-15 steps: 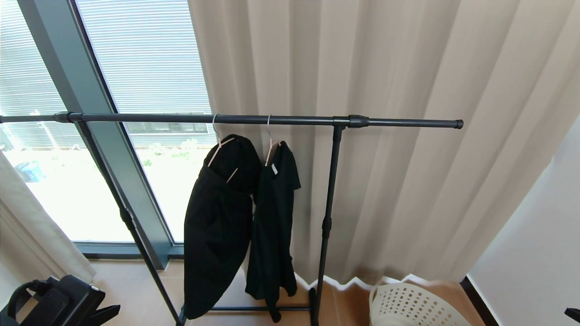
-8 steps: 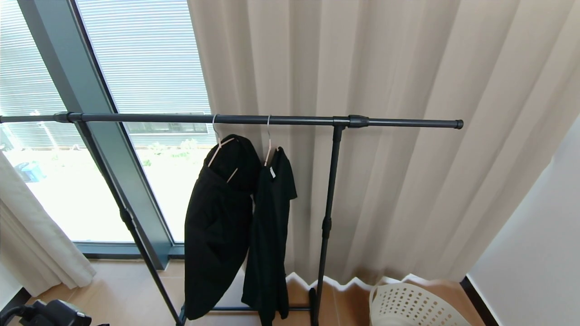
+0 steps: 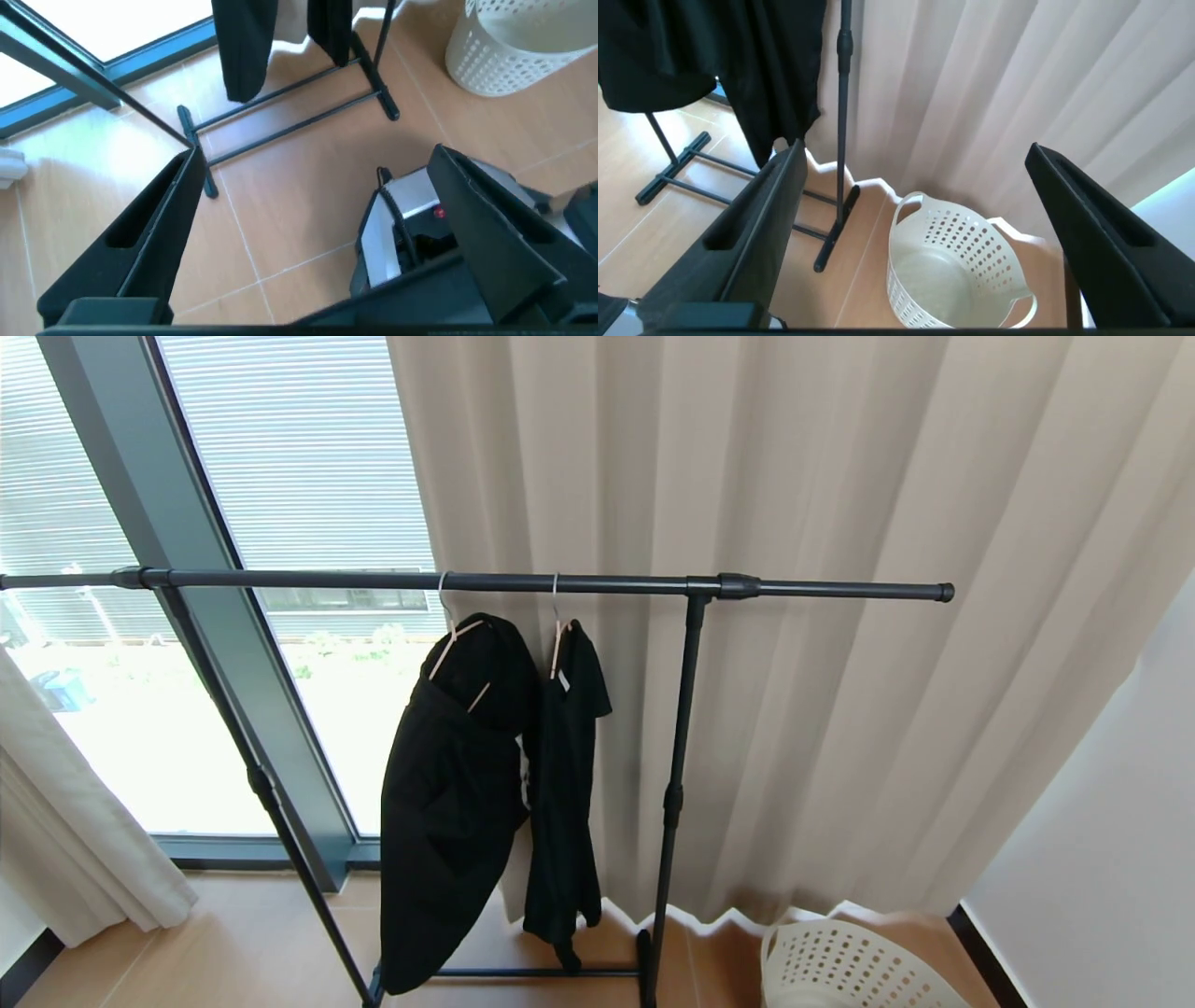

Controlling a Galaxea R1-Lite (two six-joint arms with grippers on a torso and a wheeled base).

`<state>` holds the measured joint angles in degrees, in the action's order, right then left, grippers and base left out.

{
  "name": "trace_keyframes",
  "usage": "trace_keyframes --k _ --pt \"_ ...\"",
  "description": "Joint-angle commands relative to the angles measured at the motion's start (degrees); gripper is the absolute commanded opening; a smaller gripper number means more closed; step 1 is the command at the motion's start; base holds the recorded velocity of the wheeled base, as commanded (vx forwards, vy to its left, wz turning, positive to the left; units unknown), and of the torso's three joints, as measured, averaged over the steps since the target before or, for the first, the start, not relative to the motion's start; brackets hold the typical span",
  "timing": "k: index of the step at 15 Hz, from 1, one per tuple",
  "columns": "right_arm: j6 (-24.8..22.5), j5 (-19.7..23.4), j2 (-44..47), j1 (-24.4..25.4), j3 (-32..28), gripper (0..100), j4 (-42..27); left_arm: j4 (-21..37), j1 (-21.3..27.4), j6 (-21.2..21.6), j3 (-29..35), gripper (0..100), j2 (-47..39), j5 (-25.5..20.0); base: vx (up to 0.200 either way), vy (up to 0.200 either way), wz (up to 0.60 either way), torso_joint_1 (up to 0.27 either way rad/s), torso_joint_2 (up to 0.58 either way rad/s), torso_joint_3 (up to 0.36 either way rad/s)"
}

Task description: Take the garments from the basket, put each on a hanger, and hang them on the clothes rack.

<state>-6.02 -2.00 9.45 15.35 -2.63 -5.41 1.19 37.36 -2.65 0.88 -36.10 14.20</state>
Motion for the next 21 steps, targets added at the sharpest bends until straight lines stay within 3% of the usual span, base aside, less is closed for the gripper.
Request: trace_keyframes --k 1,4,7,8,12,19,20,21 --pt "-0.04 -0.02 -0.04 -0.05 0.0 100 -0.04 0.48 -0.1 -0.43 0.44 100 5.33 -1.02 0.0 0.0 0.0 0.0 0.0 0.0" --pt "-0.04 -0.02 -0.04 -1.55 -0.09 100 -0.04 0.48 -4.67 -0.87 0.35 100 5.42 2.06 0.0 0.0 0.0 0.0 0.0 0.0" --pt "-0.04 -0.02 -0.04 -1.81 0.0 100 -0.04 0.48 -16.09 0.1 0.35 100 9.29 4.52 0.0 0.0 0.0 0.0 0.0 0.0" --pt "-0.04 -0.02 -0.04 -2.16 0.0 100 -0.04 0.48 -21.54 1.68 0.35 100 12.81 4.43 0.0 0.0 0.0 0.0 0.0 0.0" --pt "-0.04 -0.02 -0.75 -4.8 0.0 100 0.05 0.39 -34.55 7.13 0.44 100 23.97 3.99 0.0 0.0 0.0 0.0 0.0 0.0" --pt "-0.04 -0.02 -3.73 -9.72 0.0 100 0.05 0.48 -37.01 7.22 0.35 100 35.57 1.88 0.0 0.0 0.0 0.0 0.0 0.0" --pt "-0.04 -0.02 -3.73 -10.16 0.0 100 0.05 0.56 -37.01 6.42 0.35 100 35.57 0.56 0.0 0.0 0.0 0.0 0.0 0.0" --pt "-0.04 -0.02 -3.91 -11.48 0.0 100 0.05 1.53 -37.01 4.4 0.44 100 35.57 -5.76 0.0 0.0 0.0 0.0 0.0 0.0"
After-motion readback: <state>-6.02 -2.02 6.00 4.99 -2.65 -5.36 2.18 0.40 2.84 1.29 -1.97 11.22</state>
